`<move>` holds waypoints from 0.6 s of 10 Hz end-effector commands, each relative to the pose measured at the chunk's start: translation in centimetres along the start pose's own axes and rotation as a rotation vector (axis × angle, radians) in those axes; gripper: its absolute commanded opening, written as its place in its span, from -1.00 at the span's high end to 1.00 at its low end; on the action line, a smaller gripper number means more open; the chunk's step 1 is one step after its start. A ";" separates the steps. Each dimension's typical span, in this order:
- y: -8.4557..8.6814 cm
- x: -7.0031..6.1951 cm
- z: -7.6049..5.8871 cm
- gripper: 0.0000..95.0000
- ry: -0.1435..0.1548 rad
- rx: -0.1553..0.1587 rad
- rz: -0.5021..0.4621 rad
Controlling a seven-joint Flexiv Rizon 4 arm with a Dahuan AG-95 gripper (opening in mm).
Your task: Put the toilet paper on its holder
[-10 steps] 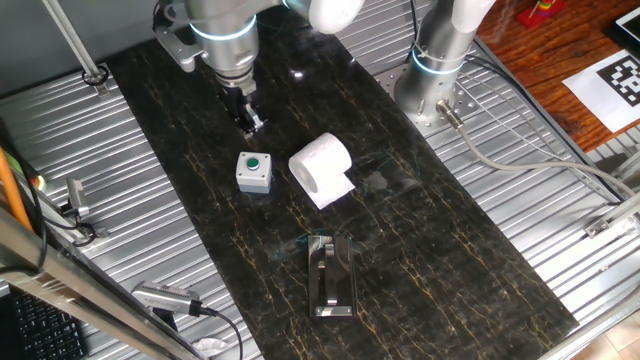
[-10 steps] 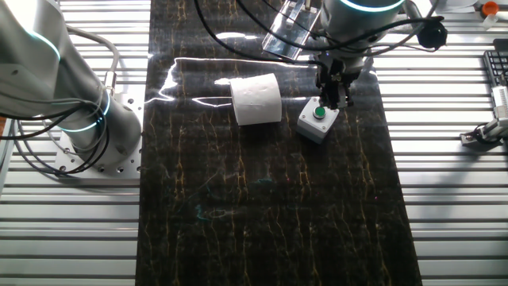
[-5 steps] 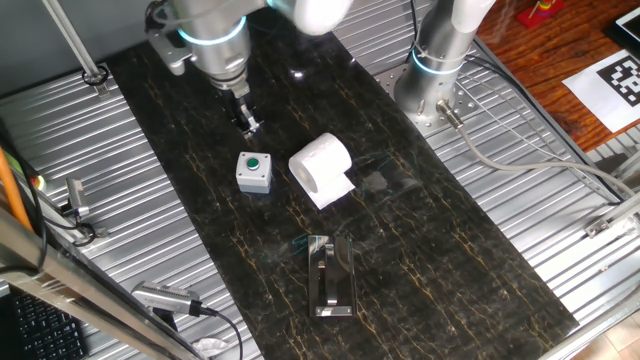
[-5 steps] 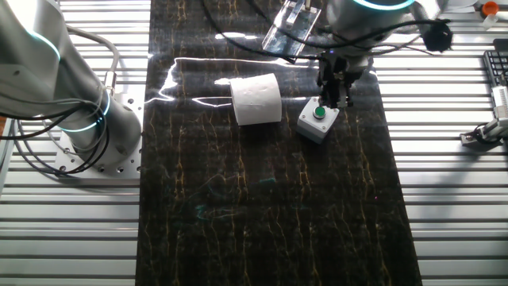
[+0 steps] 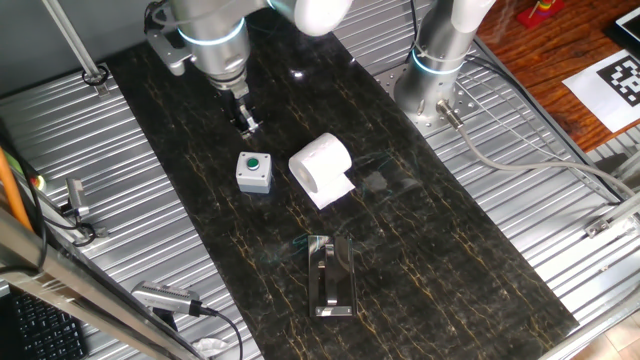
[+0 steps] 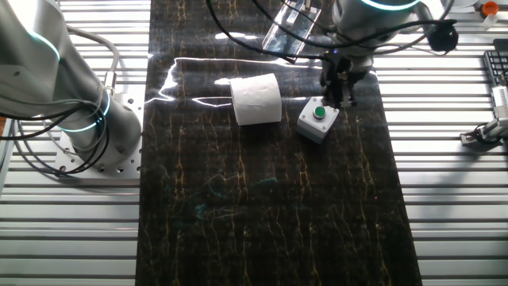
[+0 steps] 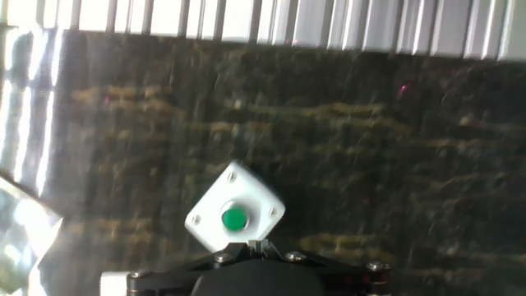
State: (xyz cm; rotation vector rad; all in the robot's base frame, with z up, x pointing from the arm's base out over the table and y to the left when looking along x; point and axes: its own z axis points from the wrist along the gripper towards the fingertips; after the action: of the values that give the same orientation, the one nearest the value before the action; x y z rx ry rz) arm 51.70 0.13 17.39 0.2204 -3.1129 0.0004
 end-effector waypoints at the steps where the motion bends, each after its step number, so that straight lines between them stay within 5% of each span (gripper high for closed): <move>1: -0.1 -1.0 -0.1 1.00 0.020 -0.001 0.029; 6: -0.1 -1.0 -0.1 1.00 -0.018 -0.014 -0.005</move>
State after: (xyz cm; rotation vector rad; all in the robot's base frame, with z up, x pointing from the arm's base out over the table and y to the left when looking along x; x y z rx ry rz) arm 52.74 0.25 17.49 0.2151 -3.1013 -0.0352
